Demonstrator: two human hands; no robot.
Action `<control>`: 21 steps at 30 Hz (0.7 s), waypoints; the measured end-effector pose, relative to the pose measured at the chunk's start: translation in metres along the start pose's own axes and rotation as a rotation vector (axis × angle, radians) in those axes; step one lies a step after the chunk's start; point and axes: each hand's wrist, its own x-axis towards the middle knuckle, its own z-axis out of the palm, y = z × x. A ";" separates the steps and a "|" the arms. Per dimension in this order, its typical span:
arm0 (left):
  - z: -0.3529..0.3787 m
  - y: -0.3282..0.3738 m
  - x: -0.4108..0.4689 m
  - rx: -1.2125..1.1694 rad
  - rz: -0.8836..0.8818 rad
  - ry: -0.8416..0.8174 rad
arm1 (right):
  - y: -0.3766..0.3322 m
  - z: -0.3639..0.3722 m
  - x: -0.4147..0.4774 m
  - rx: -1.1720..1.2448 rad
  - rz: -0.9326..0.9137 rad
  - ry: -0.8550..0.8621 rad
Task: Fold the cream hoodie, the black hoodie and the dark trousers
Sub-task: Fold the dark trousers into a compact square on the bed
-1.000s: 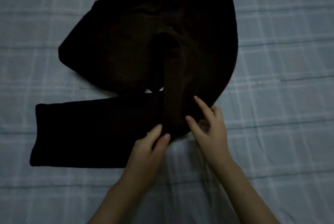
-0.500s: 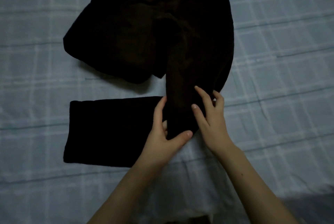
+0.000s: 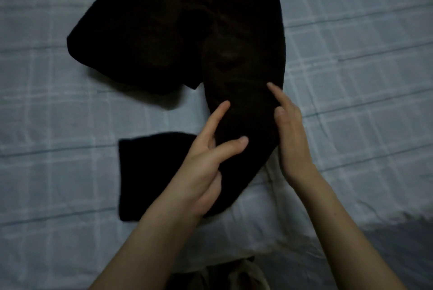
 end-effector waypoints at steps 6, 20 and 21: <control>0.009 -0.009 0.001 -0.247 -0.044 0.059 | 0.009 -0.029 -0.008 0.289 0.186 -0.096; 0.014 -0.067 -0.045 0.113 0.001 0.061 | -0.009 -0.136 -0.033 -0.001 0.135 -0.420; 0.015 -0.074 -0.045 0.185 -0.020 0.076 | -0.006 -0.147 -0.035 -0.019 0.166 -0.427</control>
